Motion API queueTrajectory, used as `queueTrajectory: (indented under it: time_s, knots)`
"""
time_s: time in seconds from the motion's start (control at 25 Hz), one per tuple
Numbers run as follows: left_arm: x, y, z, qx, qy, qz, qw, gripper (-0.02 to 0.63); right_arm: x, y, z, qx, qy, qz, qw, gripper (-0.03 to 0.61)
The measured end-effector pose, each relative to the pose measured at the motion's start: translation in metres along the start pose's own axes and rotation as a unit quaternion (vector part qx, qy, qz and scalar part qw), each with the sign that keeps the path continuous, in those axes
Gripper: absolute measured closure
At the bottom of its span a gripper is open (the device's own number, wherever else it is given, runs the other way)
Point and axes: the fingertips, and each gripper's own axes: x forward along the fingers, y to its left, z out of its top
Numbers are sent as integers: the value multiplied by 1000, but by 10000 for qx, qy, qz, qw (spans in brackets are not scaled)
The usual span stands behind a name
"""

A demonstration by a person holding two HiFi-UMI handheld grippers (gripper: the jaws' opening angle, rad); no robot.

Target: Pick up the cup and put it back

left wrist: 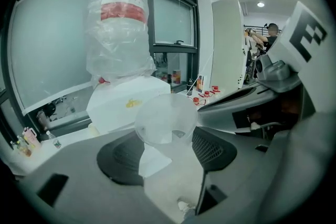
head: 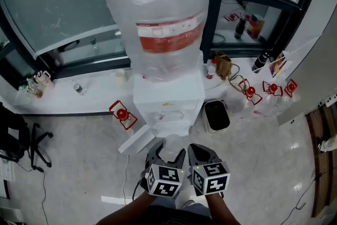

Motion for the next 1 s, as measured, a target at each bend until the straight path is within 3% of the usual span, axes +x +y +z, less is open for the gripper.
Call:
queueTrajectory:
  time_s: [0.24,0.76,1.0]
  knots:
    - [24,11,-4,-71,69,-71,9999,324,21,-11,-8,25,205,-65,9998,557]
    - [63,-9,-42,-209,251,301,9990,324,44,-42,-49,-144,283,294,9991,557]
    - [88,-13,-70,-18,244,392,9989,324,65,-51,-76,-285,224,450,9983,557]
